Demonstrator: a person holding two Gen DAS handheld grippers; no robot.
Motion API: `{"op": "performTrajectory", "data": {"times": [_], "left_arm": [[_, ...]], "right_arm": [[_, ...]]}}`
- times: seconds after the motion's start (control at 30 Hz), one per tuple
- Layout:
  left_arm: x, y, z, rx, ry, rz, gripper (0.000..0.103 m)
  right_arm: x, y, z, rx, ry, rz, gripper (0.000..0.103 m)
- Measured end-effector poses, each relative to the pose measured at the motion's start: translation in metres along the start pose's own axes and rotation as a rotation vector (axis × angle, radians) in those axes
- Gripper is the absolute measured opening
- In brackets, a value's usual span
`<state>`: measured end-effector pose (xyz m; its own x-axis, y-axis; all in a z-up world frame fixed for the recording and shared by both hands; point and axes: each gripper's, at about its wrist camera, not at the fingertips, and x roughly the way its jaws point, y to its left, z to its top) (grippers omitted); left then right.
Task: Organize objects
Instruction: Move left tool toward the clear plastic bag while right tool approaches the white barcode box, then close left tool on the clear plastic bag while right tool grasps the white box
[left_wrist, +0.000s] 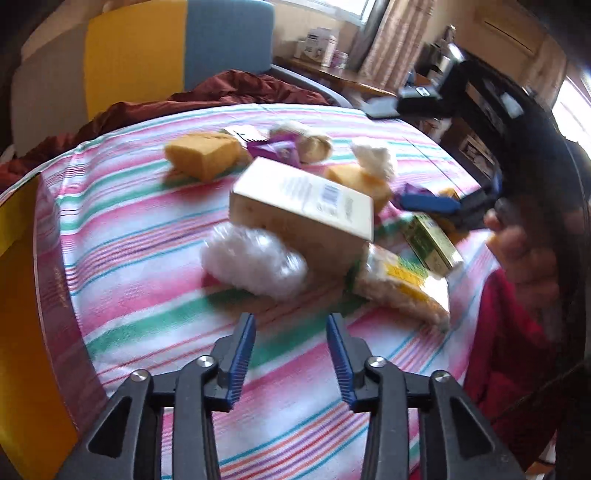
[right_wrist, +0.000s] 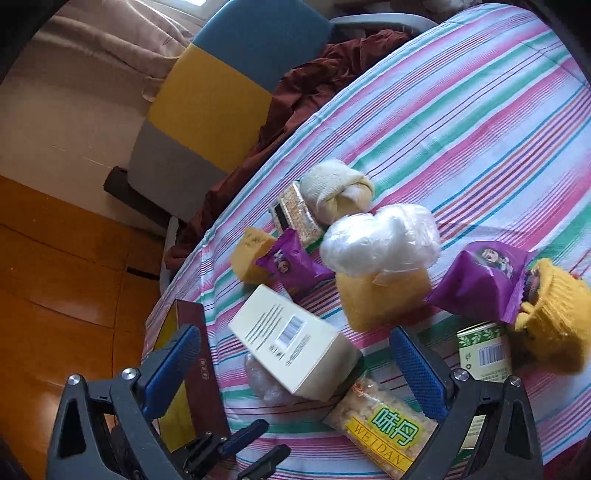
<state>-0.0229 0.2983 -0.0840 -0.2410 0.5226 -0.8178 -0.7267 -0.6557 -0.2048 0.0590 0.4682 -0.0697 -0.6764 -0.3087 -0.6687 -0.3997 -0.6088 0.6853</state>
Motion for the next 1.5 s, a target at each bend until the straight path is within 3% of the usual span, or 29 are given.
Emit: {"op": "performTrajectory", "data": {"times": [0.13,0.27,0.47,0.6,0.63,0.97,1.33,1.5], "left_arm": [[0.004,0.009,0.010,-0.030,-0.008,0.050,0.074],[0.018,0.014,0.022,-0.051,-0.007,0.090,0.077],[0.037,0.020,0.040,-0.052,-0.011,0.099,0.074],[0.036,0.022,0.032,-0.060,-0.045,0.036,0.050],[0.034,0.021,0.029,-0.049,-0.045,0.025,0.048],[-0.001,-0.009,-0.028,0.089,-0.036,-0.053,0.048],[-0.026,-0.021,-0.062,0.119,-0.020,-0.106,0.047],[-0.040,-0.022,-0.071,0.131,-0.027,-0.131,0.047]], "right_arm": [[0.000,0.001,0.000,-0.010,0.004,-0.015,0.103],[0.001,0.004,-0.001,-0.034,0.014,-0.019,0.103],[0.006,0.007,-0.001,-0.055,0.024,-0.029,0.103],[0.012,0.015,-0.003,-0.113,0.030,-0.078,0.103],[0.013,0.018,-0.004,-0.137,0.028,-0.095,0.103],[0.022,0.048,-0.019,-0.369,0.011,-0.198,0.103],[0.057,0.072,-0.039,-0.668,-0.010,-0.417,0.103],[0.074,0.075,-0.040,-0.710,0.007,-0.446,0.102]]}}
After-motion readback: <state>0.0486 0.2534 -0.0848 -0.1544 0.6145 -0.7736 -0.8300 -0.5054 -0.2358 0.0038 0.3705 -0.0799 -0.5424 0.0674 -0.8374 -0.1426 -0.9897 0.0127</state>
